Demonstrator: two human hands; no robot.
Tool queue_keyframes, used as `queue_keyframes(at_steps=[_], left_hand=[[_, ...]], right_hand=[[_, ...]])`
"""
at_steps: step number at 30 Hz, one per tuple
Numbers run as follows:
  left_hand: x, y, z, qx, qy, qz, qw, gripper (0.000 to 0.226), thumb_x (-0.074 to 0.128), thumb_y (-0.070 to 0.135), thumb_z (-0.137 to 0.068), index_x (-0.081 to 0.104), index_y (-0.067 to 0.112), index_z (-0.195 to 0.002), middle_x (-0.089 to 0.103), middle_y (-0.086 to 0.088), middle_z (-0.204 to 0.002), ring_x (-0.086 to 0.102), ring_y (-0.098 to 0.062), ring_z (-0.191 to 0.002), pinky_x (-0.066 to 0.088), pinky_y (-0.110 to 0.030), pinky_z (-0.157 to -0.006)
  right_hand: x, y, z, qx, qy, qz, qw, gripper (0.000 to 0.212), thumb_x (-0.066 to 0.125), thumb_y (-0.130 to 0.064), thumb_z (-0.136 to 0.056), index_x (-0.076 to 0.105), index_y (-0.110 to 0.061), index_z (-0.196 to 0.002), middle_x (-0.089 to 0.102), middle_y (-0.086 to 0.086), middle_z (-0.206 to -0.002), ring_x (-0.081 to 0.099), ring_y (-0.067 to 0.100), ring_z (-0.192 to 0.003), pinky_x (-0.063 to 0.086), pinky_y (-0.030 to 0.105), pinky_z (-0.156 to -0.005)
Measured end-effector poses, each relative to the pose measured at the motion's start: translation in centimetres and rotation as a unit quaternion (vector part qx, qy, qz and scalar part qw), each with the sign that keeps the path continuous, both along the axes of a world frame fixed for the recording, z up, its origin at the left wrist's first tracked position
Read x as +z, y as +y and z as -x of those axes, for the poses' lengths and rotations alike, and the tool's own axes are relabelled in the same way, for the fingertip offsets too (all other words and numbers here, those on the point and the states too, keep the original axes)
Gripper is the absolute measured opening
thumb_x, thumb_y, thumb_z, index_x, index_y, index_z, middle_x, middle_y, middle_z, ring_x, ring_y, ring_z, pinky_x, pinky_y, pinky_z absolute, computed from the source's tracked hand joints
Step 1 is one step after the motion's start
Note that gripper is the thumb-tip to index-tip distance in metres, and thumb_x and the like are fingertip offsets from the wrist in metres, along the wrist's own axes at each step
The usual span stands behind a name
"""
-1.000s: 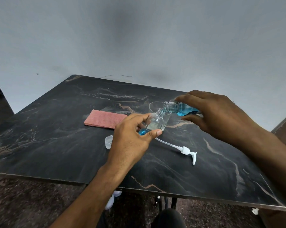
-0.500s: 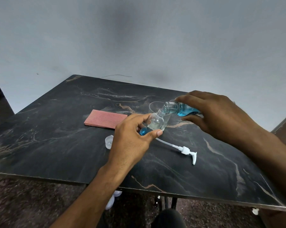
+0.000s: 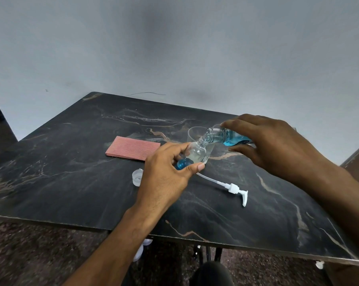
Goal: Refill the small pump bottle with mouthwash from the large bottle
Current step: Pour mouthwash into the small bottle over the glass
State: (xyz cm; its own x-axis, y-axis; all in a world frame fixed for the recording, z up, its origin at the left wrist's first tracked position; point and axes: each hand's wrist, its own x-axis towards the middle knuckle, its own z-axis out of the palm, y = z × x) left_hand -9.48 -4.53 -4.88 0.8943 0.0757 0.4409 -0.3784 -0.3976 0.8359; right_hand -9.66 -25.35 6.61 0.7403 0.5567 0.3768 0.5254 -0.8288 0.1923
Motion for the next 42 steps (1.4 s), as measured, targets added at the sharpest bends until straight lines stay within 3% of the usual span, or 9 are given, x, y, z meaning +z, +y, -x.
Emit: queue_keyframes(at_steps=[12,25,42], left_hand=[[0.06,0.14,-0.06,-0.008,0.002,0.0,1.0,0.052,0.087,0.038,-0.073,0.07,0.036,-0.123,0.067,0.025,-0.104,0.062,0.004,-0.098,0.047,-0.008,-0.078],[0.25,0.09,-0.12,-0.005,0.002,-0.013,1.0,0.053,0.086,0.039,-0.074,0.069,0.035,-0.124,0.06,0.032,-0.101,0.057,0.013,-0.099,0.04,0.006,-0.075],[0.09,-0.03,-0.03,-0.007,-0.005,0.002,1.0,0.05,0.088,0.036,-0.073,0.072,0.034,-0.121,0.065,0.028,-0.102,0.058,0.013,-0.103,0.041,0.003,-0.081]], right_hand=[[-0.09,-0.01,-0.2,0.004,-0.007,0.002,1.0,0.046,0.078,-0.02,-0.084,0.063,-0.018,-0.127,0.07,0.003,-0.119,0.067,0.029,-0.098,0.042,0.028,-0.071],[-0.02,0.07,-0.17,0.001,-0.008,0.006,1.0,0.047,0.078,-0.02,-0.084,0.062,-0.018,-0.128,0.069,0.005,-0.121,0.067,0.03,-0.1,0.042,0.028,-0.072],[-0.07,-0.08,-0.26,0.006,-0.013,0.007,1.0,0.046,0.078,-0.019,-0.084,0.063,-0.017,-0.127,0.07,0.005,-0.121,0.067,0.03,-0.099,0.042,0.029,-0.072]])
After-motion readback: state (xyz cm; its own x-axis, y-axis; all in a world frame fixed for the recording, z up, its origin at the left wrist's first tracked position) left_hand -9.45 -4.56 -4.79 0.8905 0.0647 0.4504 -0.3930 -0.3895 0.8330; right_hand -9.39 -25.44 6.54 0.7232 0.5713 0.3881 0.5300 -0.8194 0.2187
